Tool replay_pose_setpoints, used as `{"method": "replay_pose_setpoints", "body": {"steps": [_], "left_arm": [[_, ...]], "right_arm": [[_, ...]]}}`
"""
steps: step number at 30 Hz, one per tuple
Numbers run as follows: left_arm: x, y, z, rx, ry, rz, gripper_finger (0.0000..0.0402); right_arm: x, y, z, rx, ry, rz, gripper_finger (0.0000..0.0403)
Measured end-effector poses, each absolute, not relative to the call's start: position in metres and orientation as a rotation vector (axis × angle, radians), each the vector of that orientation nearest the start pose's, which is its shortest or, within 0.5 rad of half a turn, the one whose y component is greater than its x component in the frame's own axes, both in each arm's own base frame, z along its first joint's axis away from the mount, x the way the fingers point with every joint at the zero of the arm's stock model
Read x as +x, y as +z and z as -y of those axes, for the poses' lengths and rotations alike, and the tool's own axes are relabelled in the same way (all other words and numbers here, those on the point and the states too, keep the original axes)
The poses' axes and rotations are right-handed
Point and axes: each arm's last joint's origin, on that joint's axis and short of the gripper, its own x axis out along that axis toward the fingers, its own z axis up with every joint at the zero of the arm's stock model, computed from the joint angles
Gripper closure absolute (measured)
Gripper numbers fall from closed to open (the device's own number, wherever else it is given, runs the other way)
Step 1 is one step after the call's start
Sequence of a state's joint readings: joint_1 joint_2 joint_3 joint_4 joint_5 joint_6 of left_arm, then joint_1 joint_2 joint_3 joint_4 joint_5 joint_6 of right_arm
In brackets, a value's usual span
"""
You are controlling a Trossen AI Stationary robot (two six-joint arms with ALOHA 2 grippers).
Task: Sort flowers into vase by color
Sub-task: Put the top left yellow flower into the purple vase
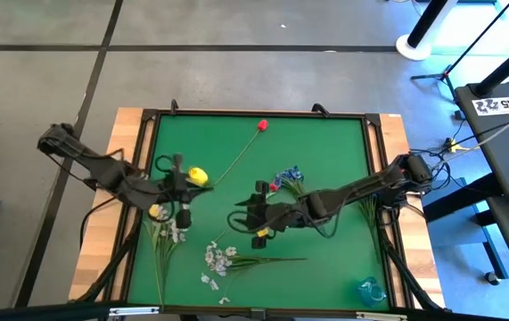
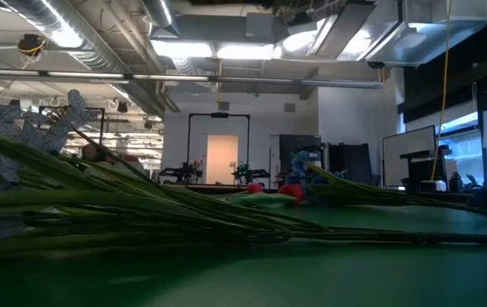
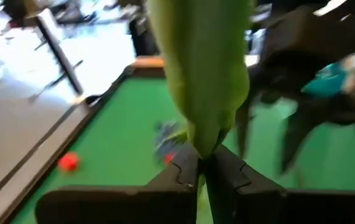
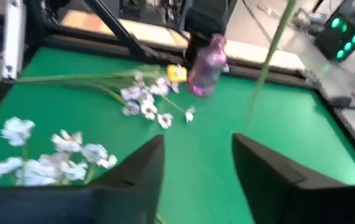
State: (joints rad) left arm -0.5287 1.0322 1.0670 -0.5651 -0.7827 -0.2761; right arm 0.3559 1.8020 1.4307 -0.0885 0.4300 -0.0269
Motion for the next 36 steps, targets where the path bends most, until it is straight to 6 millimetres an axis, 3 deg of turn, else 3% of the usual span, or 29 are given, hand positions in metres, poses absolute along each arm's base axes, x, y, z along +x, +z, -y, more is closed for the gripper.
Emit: {"method": "replay_pose_setpoints", "body": {"steps": [6,13,17,27,36], "left_arm": [[0.147,0.37,0.078,0.002,0.469,-0.516,0.0394],[0.11,0.37,0.058,-0.032,0.628,-0.605,0.0394],[0.094,0.377,0.047,-0.111,0.563,-0.617,0.0394],[0.044,0.392,0.014,-0.291,0.294,-0.7,0.0394],[0.015,0.397,-0.012,-0.226,0.256,-0.578,0.0394]], "right_arm": [[0.378,0.292,-0.164,-0.237,-0.081,-0.388,0.0125],[0.36,0.293,-0.197,-0.208,-0.148,-0.353,0.0114],[0.351,0.294,-0.21,-0.206,-0.192,-0.334,0.0114],[0.348,0.295,-0.212,-0.178,-0.274,-0.307,0.0113],[0.349,0.296,-0.209,-0.13,-0.332,-0.286,0.0113]]}}
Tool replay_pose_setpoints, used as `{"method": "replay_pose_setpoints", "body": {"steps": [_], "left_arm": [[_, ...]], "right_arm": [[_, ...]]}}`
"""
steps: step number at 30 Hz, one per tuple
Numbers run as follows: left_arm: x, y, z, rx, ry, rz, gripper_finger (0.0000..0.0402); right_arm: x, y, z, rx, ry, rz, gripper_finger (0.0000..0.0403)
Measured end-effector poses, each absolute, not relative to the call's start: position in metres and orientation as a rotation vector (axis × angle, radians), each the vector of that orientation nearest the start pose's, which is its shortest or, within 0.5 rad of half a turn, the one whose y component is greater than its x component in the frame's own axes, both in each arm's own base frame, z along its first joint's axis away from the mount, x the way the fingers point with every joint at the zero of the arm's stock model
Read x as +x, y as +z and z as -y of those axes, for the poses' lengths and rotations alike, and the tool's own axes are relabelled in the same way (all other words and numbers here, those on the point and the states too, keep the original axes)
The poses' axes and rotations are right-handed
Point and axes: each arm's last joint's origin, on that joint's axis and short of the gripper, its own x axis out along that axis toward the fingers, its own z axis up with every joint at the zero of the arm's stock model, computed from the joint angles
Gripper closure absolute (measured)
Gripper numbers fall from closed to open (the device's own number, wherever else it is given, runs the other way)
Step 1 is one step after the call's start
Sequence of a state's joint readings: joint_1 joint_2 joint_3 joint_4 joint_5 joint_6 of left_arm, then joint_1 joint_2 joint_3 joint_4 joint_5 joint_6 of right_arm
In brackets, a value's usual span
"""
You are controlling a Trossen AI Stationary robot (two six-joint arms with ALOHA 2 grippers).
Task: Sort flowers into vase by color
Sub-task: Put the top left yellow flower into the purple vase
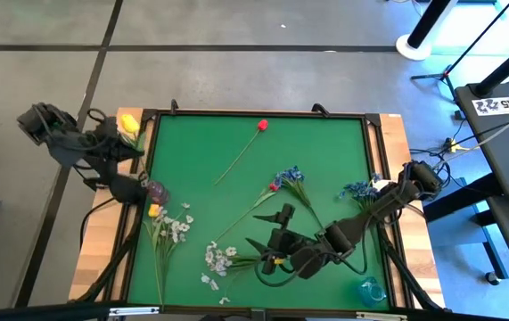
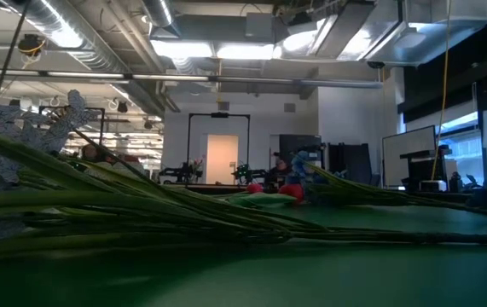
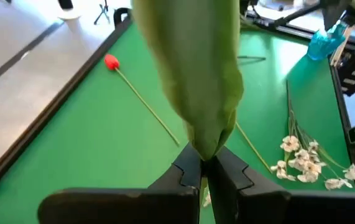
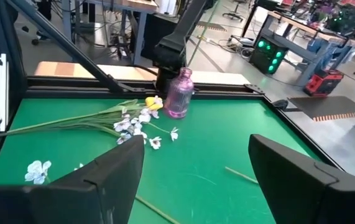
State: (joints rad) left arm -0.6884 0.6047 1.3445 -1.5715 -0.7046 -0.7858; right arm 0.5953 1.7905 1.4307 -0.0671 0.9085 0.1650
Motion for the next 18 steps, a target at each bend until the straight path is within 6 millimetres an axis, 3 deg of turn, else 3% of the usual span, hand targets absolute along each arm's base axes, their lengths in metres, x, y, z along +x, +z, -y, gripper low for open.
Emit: {"method": "replay_pose_setpoints", "body": {"steps": [5,18], "left_arm": [[0.012,0.392,-0.015,-0.245,0.261,-0.571,0.0394],[0.029,0.362,-0.001,-0.234,0.316,-0.646,0.0383]], "right_arm": [[0.349,0.296,-0.209,-0.116,-0.334,-0.283,0.0113],[0.348,0.294,-0.208,-0.096,-0.341,-0.294,0.0113]]}}
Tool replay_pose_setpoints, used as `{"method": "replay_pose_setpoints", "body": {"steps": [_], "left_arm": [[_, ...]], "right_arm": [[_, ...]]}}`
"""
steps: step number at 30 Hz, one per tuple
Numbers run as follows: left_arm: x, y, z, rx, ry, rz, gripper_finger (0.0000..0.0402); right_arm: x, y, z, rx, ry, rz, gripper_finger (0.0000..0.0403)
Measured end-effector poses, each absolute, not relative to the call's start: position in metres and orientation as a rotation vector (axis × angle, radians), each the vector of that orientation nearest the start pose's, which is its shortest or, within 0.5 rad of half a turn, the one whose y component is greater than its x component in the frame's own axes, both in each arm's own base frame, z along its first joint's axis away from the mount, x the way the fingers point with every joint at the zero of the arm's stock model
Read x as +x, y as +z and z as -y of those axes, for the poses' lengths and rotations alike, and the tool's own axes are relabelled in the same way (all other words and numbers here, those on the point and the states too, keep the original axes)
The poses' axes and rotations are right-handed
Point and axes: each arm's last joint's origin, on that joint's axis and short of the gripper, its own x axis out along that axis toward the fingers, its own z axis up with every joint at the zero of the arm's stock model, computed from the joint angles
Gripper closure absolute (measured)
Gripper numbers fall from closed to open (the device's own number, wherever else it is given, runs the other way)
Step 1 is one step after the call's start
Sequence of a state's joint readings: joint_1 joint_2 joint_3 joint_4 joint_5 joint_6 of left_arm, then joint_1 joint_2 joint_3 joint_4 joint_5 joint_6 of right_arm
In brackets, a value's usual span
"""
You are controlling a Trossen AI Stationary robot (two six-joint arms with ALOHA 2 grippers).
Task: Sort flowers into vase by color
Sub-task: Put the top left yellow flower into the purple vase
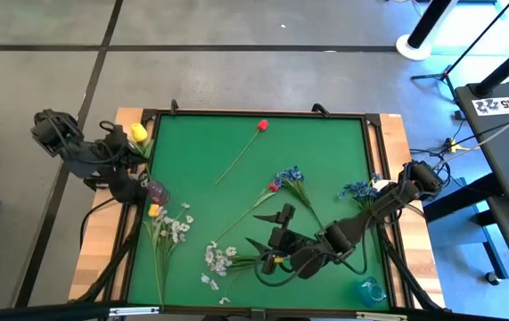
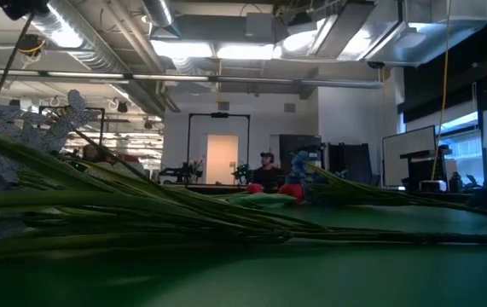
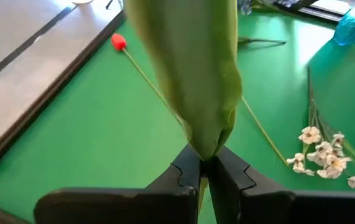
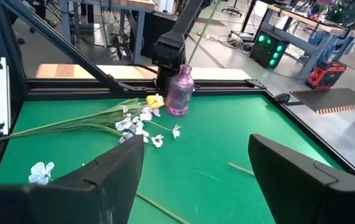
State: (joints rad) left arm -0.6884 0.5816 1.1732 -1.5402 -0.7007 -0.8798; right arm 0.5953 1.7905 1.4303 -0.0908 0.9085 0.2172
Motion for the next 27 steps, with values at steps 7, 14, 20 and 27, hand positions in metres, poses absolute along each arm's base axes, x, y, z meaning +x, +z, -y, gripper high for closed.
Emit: {"method": "replay_pose_setpoints", "body": {"steps": [7,14,20,27], "left_arm": [[0.03,0.346,0.005,-0.375,0.309,-0.786,0.0341],[0.029,0.344,0.009,-0.535,0.257,-0.899,0.0289],[0.025,0.342,0.015,-0.768,0.201,-1.084,0.0265],[0.032,0.341,0.023,-0.881,0.281,-1.153,0.0271]], "right_arm": [[0.346,0.289,-0.207,-0.089,-0.348,-0.328,0.0113],[0.346,0.288,-0.207,-0.098,-0.341,-0.339,0.0113],[0.343,0.293,-0.205,-0.101,-0.34,-0.339,0.0113],[0.338,0.3,-0.202,-0.11,-0.339,-0.341,0.0113]]}}
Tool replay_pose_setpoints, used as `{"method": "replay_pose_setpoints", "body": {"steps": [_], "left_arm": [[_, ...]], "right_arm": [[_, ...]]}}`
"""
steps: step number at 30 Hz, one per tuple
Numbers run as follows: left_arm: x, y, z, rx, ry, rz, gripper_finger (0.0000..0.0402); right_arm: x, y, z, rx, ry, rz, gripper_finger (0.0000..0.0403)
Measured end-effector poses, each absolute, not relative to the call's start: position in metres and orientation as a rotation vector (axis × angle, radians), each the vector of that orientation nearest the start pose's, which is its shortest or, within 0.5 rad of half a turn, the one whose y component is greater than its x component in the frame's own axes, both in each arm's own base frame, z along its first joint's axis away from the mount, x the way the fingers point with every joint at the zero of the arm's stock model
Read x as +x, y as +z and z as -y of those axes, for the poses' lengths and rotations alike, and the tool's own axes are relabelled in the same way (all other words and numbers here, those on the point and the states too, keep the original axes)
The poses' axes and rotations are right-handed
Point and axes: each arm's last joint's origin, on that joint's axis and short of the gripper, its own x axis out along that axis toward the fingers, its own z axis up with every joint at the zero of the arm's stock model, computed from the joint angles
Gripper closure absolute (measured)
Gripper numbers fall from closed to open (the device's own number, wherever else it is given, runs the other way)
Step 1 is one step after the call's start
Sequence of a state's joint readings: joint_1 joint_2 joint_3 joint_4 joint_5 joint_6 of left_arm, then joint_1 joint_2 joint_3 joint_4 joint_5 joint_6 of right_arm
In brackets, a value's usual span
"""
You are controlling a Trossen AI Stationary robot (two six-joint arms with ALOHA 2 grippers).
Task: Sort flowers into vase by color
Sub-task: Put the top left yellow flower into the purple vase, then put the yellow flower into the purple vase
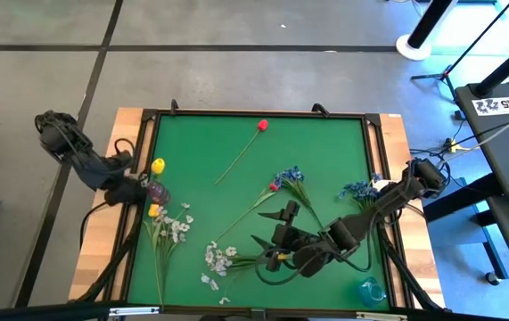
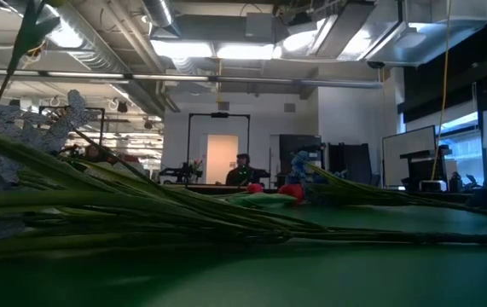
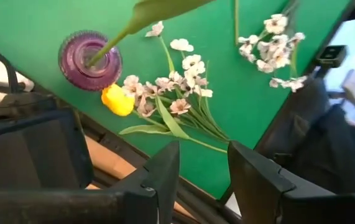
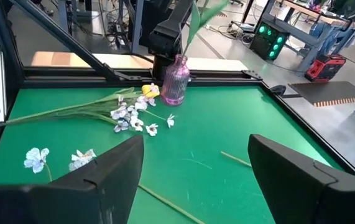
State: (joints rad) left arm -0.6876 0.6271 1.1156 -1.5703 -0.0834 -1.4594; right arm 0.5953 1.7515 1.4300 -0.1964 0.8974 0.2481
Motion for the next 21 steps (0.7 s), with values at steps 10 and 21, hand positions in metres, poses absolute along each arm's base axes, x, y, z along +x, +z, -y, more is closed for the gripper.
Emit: {"method": "replay_pose_setpoints", "body": {"steps": [10,21], "left_arm": [[0.088,0.322,0.081,-0.834,0.509,-1.464,0.0272],[0.13,0.27,0.141,-0.769,0.734,-1.5,0.0233]], "right_arm": [[0.335,0.293,-0.199,-0.198,-0.34,-0.416,0.0113],[0.33,0.285,-0.194,-0.348,-0.334,-0.522,0.0113]]}}
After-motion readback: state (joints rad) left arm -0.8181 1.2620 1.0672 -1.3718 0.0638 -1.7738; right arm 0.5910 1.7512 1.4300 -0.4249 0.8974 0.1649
